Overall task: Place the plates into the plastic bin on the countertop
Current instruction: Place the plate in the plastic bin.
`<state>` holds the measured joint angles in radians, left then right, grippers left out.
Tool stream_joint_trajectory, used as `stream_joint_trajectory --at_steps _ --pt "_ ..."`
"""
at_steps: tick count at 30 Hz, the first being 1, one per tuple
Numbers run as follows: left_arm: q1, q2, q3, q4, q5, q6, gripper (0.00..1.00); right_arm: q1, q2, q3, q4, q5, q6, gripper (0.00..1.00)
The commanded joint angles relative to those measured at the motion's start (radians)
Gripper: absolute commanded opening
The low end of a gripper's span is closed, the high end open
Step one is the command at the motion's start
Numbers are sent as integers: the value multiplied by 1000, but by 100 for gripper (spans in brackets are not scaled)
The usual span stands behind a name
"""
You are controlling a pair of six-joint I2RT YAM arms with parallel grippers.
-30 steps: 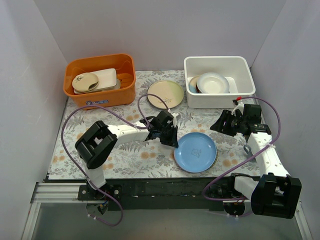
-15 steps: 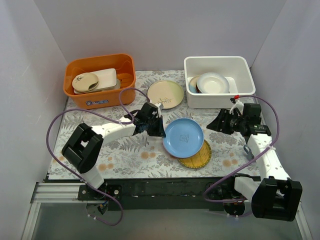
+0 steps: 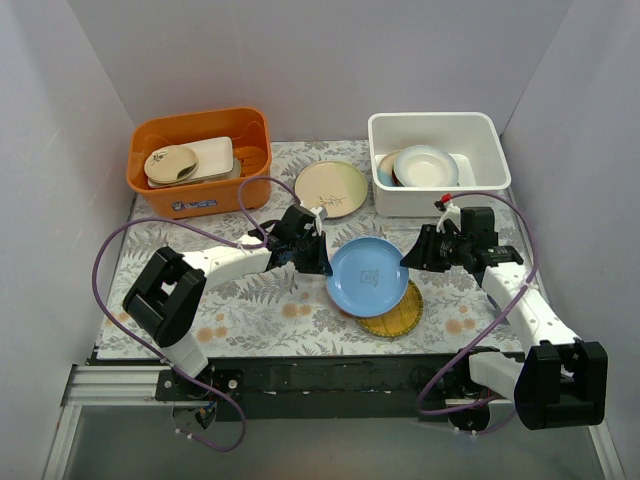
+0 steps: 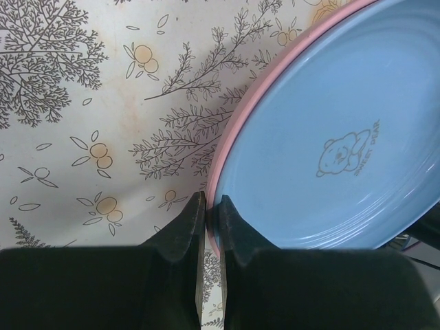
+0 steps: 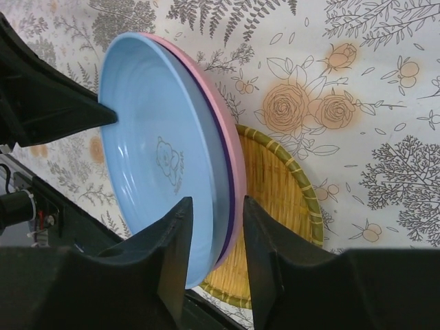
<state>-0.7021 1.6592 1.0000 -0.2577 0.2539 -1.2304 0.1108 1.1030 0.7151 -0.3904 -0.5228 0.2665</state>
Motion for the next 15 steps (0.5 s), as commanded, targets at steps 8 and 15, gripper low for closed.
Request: stream_joint_trajectory --at_steps 8,15 --pt "3 -61 -27 78 82 -4 0 55 54 4 7 119 7 10" --pt "3 -58 -31 71 77 8 27 67 15 43 -28 185 4 1"
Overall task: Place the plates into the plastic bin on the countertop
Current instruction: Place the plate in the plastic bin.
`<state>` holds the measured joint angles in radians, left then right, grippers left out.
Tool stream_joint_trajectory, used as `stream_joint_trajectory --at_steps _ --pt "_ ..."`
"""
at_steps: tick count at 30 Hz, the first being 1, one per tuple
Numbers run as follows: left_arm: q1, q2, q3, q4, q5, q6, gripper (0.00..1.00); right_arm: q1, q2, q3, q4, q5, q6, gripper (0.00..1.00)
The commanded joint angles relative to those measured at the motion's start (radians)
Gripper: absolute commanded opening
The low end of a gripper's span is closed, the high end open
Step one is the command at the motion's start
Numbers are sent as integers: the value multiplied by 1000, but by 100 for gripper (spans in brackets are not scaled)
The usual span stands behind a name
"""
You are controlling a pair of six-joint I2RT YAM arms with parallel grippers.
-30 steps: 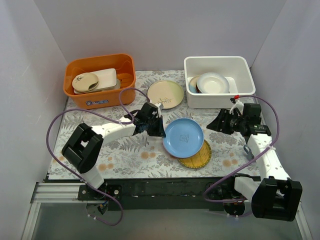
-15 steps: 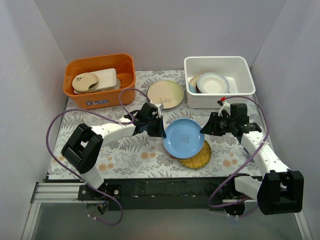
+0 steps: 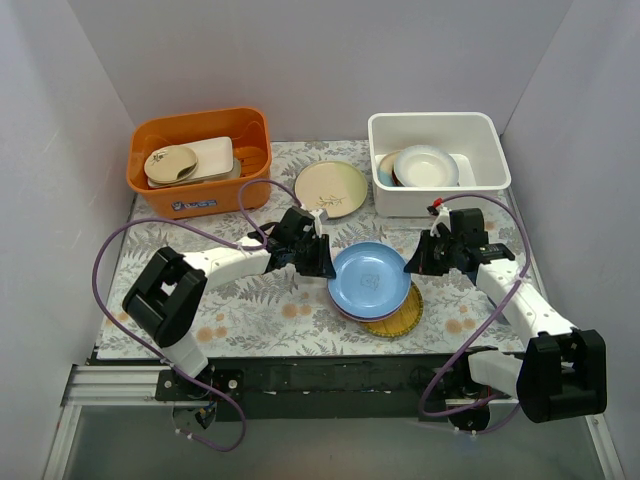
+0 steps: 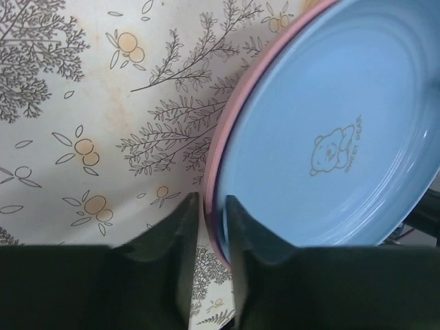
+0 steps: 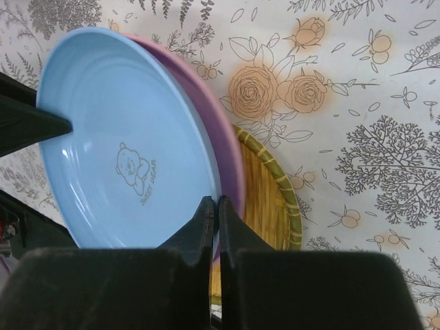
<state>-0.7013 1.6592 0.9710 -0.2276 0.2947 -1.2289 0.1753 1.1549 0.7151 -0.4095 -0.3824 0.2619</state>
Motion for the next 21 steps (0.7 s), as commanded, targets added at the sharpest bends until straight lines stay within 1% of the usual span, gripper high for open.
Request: stream_joint_trajectory --at_steps 1,2,3,4,6,8,9,13,21 --pt "2 -59 -2 42 35 6 35 1 -40 44 -9 46 5 1" --pt "2 -59 -2 40 35 8 43 1 -40 46 -12 50 7 1" --pt "2 -62 -2 40 34 8 59 1 -44 46 -11 48 5 1" --pt "2 -64 0 40 29 8 66 3 -44 46 -12 48 7 1" --pt "2 -67 -2 39 23 8 82 3 -49 46 -9 50 8 1" --pt "2 -76 -5 40 18 9 89 3 -52 49 -11 48 8 1" --pt "2 -82 -8 40 14 9 94 3 -54 49 -9 48 11 1" --pt "2 -105 -17 51 4 9 96 3 -54 52 -2 31 16 1" --pt "2 -154 -32 82 9 17 95 3 -76 55 38 -35 46 1"
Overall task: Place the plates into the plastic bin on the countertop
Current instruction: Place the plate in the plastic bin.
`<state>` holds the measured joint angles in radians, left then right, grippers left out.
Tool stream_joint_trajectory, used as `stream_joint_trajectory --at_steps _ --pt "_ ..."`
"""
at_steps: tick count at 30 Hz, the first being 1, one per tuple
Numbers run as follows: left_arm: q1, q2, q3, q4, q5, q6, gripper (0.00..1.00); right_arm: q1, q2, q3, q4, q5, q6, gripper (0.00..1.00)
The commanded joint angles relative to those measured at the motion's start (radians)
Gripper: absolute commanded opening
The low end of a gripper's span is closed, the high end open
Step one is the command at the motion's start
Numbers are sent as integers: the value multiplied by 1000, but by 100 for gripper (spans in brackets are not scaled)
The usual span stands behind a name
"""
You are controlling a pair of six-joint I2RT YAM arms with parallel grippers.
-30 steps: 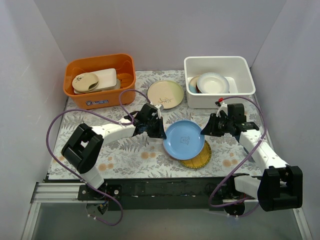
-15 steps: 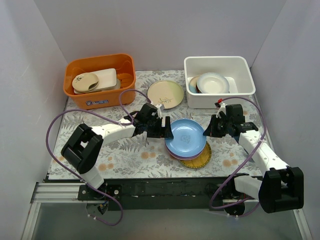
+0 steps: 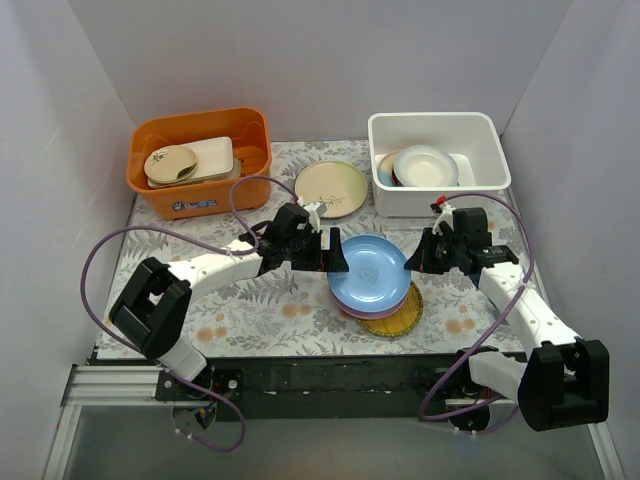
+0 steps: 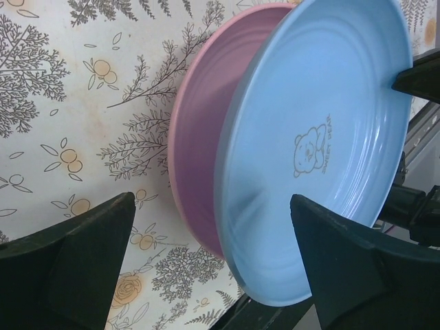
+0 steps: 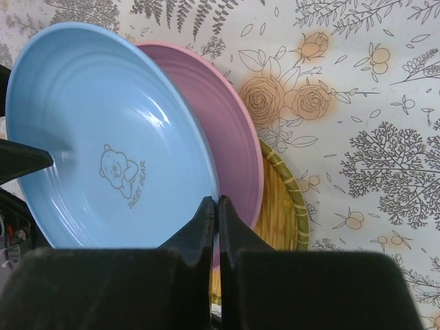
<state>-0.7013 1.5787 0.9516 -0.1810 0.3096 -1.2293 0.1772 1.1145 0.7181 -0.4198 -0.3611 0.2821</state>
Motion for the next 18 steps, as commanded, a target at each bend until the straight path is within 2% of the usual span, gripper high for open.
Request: stream_joint_trajectory --at_steps 1,18 --pt "2 -78 -13 38 -6 16 95 1 -38 56 47 -55 28 1" --pt "2 -186 -53 58 -32 42 98 -1 4 113 32 -10 22 1"
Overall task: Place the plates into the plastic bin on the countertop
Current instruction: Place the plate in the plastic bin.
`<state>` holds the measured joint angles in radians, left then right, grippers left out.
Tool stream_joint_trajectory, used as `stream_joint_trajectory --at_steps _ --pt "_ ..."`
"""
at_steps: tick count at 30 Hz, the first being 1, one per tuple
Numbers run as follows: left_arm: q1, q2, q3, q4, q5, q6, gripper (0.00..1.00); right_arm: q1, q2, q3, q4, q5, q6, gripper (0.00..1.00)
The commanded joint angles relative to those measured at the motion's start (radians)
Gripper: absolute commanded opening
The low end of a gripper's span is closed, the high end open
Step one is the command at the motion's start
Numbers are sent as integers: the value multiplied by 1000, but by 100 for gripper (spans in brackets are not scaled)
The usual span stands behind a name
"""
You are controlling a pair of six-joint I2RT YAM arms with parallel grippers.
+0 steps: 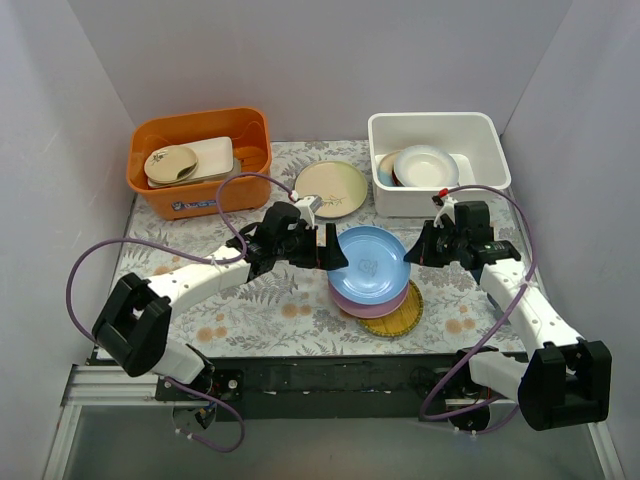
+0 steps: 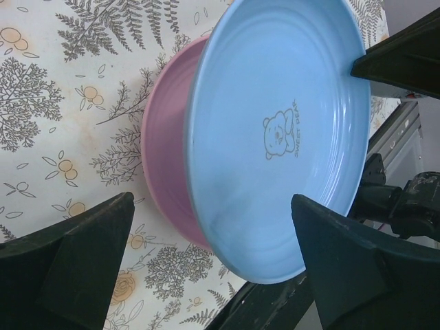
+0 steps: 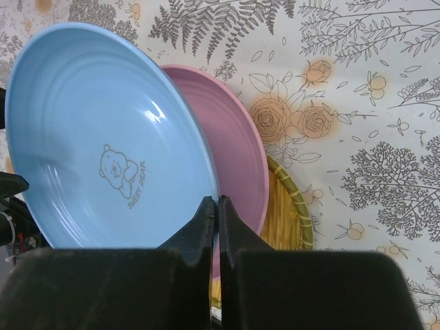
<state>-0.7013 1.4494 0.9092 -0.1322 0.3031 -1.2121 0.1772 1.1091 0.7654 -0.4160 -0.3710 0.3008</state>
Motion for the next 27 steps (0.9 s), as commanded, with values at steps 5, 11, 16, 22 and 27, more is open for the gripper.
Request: stream_joint_trajectory --at_steps 5,11,16,22,27 --pt "2 -63 3 -12 -50 46 98 1 31 87 25 27 0 1" --pt "3 -87 14 -26 -79 57 98 1 64 107 37 26 -2 1" --pt "3 -95 7 -26 -85 54 98 -1 86 120 39 26 -3 1" --pt "3 -110 -6 -20 -99 51 98 -5 103 176 19 50 -14 1" --pt "3 -126 -9 -17 -99 57 98 -22 141 233 3 41 -25 1"
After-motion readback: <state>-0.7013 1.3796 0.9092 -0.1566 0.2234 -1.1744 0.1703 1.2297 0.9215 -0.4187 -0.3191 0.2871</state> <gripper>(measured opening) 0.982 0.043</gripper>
